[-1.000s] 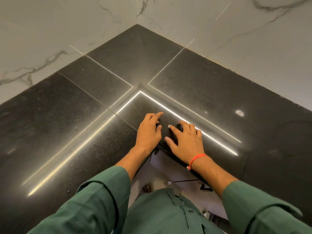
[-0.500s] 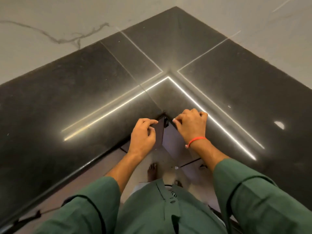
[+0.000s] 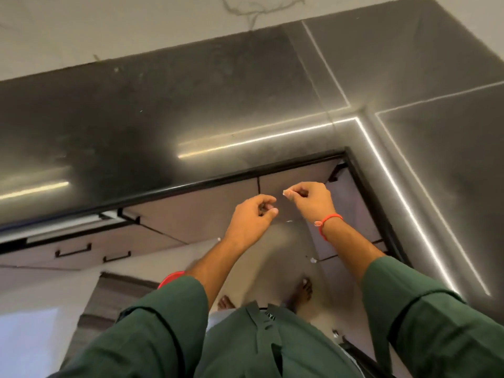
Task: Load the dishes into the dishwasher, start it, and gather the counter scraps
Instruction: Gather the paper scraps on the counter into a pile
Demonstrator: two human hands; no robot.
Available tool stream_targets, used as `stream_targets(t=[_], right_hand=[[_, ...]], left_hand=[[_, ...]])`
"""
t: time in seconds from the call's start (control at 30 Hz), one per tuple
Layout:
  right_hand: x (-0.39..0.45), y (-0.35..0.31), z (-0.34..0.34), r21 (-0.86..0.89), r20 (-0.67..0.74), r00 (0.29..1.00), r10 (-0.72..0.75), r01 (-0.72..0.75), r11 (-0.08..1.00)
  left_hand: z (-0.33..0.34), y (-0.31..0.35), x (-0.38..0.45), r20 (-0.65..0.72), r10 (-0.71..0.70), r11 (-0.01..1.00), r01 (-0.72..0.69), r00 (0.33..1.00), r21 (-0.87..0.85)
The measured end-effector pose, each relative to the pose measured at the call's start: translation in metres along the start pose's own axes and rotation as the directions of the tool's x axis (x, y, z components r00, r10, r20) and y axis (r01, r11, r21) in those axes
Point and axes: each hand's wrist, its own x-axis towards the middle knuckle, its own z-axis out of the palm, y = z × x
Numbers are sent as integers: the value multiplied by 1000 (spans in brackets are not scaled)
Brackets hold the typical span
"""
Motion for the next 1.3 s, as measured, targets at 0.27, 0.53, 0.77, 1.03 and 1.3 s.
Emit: stream_targets(t=[0.27, 0.53, 0.77, 1.03, 1.3], right_hand=[[-73, -58, 147, 148, 390, 914, 116, -187, 971], [-157, -68, 309, -41, 507, 774, 379, -418, 908], [-181, -60, 398, -136, 616, 652, 443, -465, 875], [-172, -13, 462, -224, 580, 572, 581, -573, 788], [-159, 27, 475, -253, 530, 585, 614, -582, 773]], left_hand=[[-79, -108, -87, -149, -160, 983, 143, 976, -116], [-133, -242, -201, -212, -377, 923, 385, 902, -1], [-143, -336, -236, -241, -548, 827, 561, 801, -18], [-118, -456, -195, -167, -771, 636, 736, 614, -232], [-89, -504, -181, 18, -832, 540, 817, 554, -203]])
